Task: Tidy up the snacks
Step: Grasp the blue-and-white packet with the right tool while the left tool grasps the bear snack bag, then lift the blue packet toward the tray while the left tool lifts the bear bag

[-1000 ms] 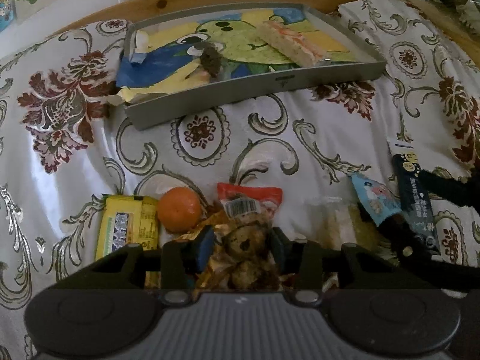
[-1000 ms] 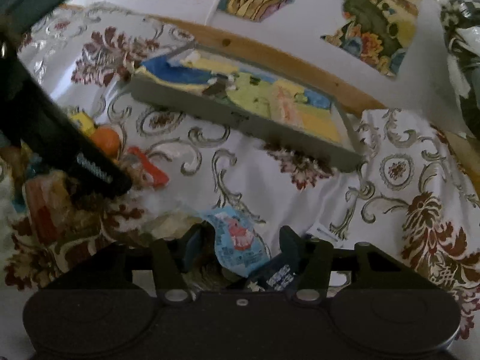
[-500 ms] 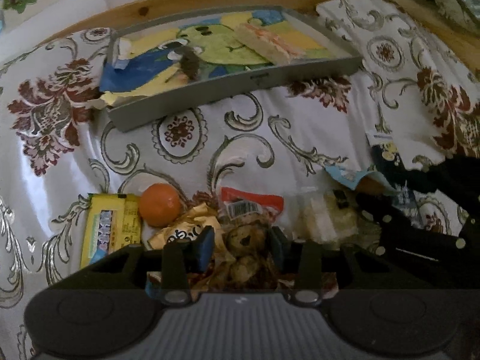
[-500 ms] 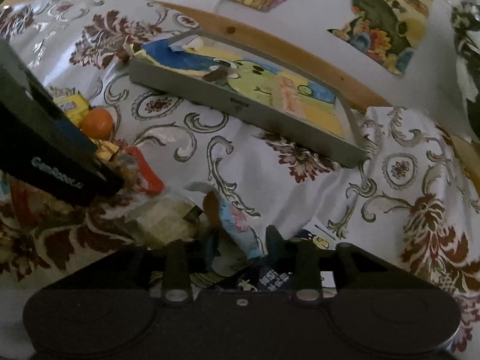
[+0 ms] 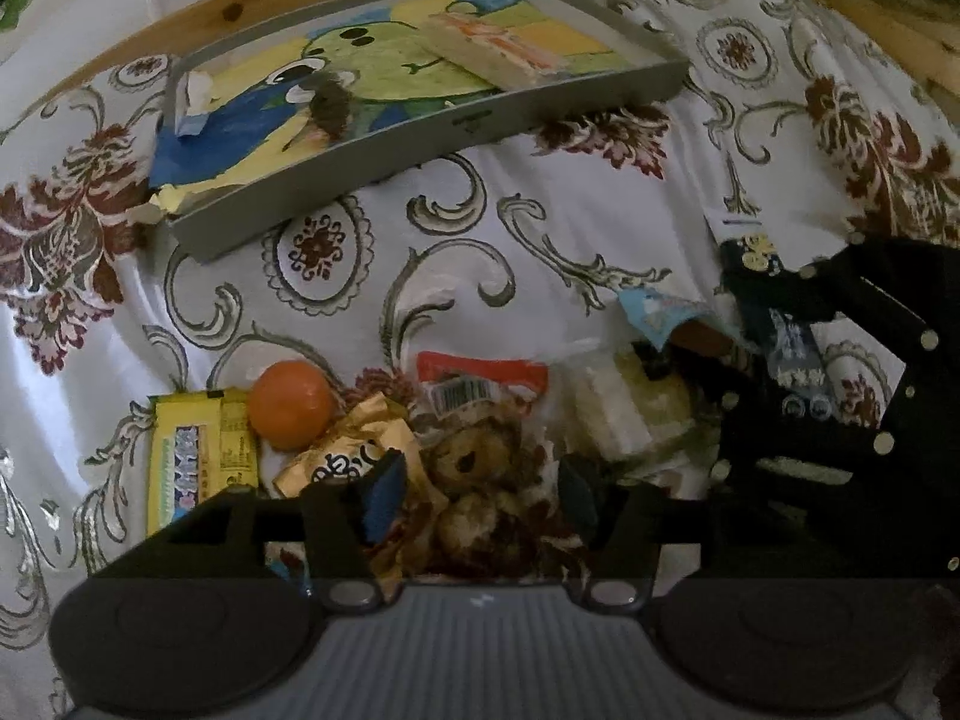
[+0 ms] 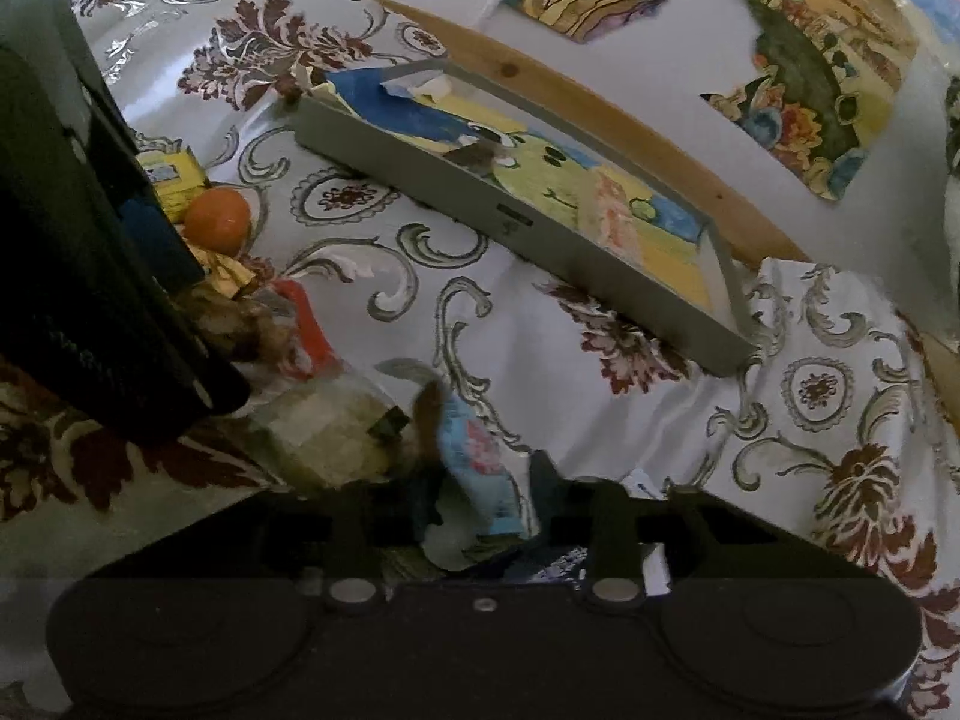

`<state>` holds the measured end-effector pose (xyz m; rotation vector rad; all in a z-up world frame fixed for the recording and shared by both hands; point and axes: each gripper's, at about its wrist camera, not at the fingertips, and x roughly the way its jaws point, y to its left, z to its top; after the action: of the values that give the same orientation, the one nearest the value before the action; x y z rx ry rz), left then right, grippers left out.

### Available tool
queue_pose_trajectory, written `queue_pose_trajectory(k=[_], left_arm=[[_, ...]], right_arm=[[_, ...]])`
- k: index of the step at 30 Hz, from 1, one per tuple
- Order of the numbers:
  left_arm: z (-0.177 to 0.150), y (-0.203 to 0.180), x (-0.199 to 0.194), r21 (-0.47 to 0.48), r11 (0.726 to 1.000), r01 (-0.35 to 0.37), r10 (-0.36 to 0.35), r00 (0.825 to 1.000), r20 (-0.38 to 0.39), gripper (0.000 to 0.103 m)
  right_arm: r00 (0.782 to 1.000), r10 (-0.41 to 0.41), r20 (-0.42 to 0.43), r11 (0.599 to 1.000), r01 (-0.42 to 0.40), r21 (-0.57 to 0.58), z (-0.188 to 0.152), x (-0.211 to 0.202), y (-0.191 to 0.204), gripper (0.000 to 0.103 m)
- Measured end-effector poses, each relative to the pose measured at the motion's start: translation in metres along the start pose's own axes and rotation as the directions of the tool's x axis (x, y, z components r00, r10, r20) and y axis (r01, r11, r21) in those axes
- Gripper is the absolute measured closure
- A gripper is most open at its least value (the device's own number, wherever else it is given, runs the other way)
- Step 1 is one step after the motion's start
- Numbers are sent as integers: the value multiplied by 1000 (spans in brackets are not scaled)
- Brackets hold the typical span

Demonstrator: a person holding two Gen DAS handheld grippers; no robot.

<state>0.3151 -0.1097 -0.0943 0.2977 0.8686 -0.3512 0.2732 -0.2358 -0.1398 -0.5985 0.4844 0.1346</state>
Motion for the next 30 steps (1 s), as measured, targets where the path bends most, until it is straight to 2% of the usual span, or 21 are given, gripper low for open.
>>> queue_pose_trajectory(k=[2,5,12,20,30], left_arm=[[-1,-1,-1,23,1000,-13,13,1000,-9,57],[-3,0,-3,6,1000,11,-11,999,-31,61],[-9,-5,-10,-60,998,-11,8,999,-53,63],[-14,-11,-22,-177,980,-87,77,995,-62,64],[-20,-12,-44,-244,966,-89,81,996,-46,64]], right_arm=[[1000,15,2,1000,-15,2,1,-1,0,82],[1000,25,3,1000,-26,10,2,-3,0,83],[999,28,36,999,-29,34,6,-12,-8,83],[997,18,70,999,-20,26,10,-21,-9,83],[993,-14,117,997,5,76,13,-40,-24,83]])
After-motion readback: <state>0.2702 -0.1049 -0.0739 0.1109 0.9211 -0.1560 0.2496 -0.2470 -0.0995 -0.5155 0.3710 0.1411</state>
